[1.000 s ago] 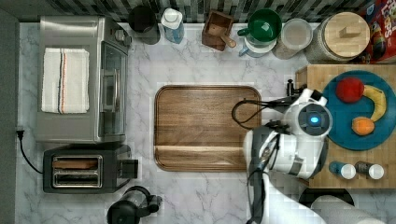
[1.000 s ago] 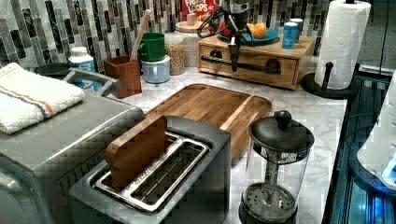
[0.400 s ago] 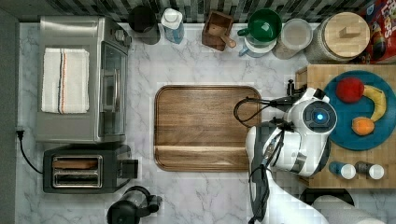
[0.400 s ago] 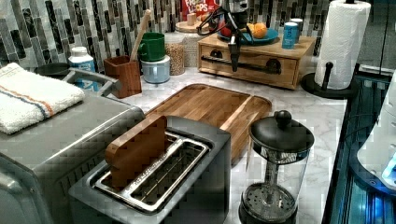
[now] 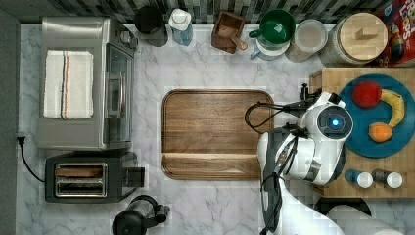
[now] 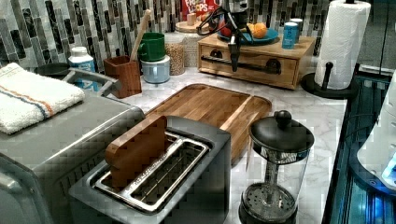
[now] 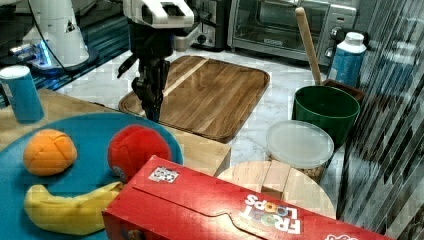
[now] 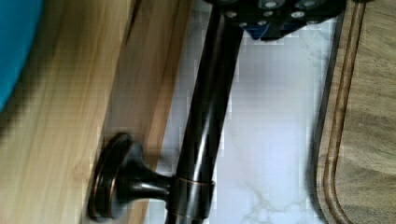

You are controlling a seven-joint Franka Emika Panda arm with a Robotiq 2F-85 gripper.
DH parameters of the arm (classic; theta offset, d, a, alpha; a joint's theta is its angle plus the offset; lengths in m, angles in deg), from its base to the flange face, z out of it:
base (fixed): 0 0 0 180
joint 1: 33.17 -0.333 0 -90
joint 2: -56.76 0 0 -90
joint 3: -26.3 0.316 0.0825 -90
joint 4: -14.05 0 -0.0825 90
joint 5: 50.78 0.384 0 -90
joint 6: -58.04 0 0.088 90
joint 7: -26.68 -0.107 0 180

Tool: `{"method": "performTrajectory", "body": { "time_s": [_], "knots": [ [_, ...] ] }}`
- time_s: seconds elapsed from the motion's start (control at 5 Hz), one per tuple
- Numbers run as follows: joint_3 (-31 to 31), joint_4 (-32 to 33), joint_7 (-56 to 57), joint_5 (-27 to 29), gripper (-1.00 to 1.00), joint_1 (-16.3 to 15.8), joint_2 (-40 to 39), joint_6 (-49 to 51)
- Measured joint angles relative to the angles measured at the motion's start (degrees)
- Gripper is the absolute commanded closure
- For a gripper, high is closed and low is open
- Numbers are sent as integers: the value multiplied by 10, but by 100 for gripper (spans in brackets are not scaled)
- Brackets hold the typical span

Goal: Close the drawer.

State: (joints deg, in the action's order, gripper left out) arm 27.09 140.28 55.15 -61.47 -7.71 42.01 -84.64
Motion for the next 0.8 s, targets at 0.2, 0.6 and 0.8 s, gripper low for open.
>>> {"method": "performTrajectory", "body": {
  "time_s": [0.2, 0.6, 0.8],
  "knots": [
    [-4, 1, 0, 2, 100, -3, 0, -3],
    [-5, 1, 1, 1, 100, -4, 1, -2],
    [-6, 4, 1, 1, 100, -6, 1, -8]
  ]
}}
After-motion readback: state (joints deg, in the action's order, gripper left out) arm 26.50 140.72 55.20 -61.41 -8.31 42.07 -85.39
